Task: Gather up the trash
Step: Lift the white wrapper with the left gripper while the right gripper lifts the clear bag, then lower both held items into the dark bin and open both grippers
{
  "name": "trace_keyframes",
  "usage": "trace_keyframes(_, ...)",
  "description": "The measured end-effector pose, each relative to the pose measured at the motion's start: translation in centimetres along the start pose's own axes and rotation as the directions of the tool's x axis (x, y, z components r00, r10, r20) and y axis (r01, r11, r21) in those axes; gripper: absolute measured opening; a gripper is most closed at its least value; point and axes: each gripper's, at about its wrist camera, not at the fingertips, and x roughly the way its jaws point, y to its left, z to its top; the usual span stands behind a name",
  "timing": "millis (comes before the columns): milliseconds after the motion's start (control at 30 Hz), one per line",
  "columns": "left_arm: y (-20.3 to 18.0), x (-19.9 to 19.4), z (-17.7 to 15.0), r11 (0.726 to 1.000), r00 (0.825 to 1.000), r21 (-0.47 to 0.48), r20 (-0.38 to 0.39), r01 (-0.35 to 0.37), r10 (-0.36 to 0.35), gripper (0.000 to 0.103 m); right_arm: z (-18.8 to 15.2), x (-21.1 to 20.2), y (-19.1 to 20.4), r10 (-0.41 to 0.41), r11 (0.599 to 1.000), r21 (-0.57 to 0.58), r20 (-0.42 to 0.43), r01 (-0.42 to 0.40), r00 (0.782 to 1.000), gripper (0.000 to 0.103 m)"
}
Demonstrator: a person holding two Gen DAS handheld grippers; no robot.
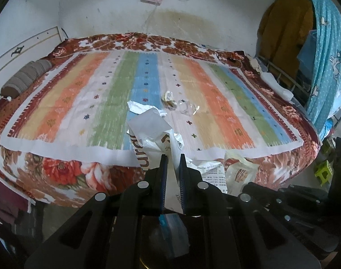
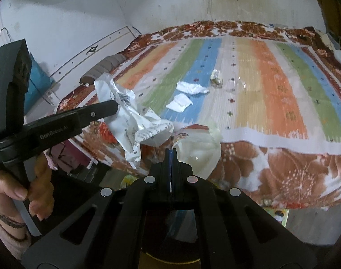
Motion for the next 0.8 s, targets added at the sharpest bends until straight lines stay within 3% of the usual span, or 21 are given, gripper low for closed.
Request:
trace_keyframes(567, -1.7, 0.9, -4.6, 0.997, 0.995, 0.071, -0.101, -0.014, 0.021, 0.010, -4.0, 1.3, 0.0, -0.035, 0.999, 0.012, -0.134, 0.036, 0.990, 0.000)
trace_keyframes(800, -1.8, 2.2, -6.3, 0.997, 0.983, 0.075, -0.182, -0.012, 0.025, 0.010, -5.1, 2.0, -0.4, -0.049, 0.997, 0.044, -0.196, 0.058, 0.979, 0.000)
